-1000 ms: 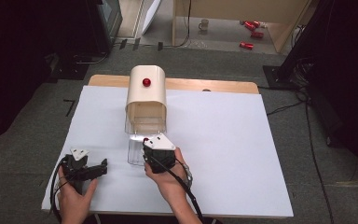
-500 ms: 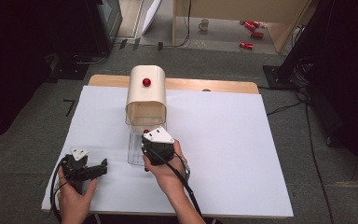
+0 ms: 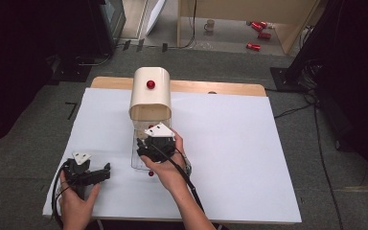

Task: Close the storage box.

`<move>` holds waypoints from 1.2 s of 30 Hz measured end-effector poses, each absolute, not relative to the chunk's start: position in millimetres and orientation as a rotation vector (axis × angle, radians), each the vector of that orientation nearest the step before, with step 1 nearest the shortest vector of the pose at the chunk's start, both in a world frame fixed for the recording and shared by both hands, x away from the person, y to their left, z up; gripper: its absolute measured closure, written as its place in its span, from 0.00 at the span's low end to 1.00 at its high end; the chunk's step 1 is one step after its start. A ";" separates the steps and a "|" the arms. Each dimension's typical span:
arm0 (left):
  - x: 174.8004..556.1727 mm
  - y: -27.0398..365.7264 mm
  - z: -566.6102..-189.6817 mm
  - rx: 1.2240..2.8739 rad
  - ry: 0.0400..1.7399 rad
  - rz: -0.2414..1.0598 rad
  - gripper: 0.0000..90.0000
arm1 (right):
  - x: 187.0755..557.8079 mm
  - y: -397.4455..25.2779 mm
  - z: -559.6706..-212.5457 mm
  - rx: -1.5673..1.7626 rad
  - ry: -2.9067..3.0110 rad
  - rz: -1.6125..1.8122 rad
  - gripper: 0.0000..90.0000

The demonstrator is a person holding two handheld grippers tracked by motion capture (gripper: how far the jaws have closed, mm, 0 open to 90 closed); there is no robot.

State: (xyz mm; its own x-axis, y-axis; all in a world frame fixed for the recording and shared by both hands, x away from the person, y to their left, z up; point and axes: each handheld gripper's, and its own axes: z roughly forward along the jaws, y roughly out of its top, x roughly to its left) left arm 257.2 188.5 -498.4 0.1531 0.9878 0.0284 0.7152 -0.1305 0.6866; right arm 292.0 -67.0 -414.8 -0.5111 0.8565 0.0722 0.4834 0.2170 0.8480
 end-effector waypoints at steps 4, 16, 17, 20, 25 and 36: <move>257.0 188.9 -498.1 1.918 1.614 0.674 0.00 | 296.8 -65.9 -412.6 1.239 2.092 1.226 0.25; 257.3 188.3 -498.6 1.904 1.617 0.677 0.00 | 306.5 -67.6 -411.7 1.210 2.111 1.260 0.05; 257.3 188.3 -498.6 1.904 1.617 0.677 0.00 | 306.5 -67.6 -411.7 1.210 2.111 1.260 0.05; 257.2 188.5 -498.5 1.908 1.616 0.677 0.00 | 306.7 -68.5 -411.3 1.222 2.107 1.252 0.03; 257.1 188.5 -498.4 1.908 1.616 0.677 0.00 | 299.7 -70.9 -413.5 1.273 2.092 1.225 0.01; 256.8 188.4 -498.4 1.910 1.617 0.676 0.00 | 251.8 -84.0 -431.5 1.330 2.116 1.144 0.00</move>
State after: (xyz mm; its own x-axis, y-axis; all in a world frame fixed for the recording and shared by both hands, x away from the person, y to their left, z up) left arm 256.8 188.4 -498.4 0.1530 0.9878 0.0298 0.7154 -0.1316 0.6862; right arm 251.8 -84.0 -431.5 -0.4729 0.8762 0.0925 0.5573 0.2162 0.8017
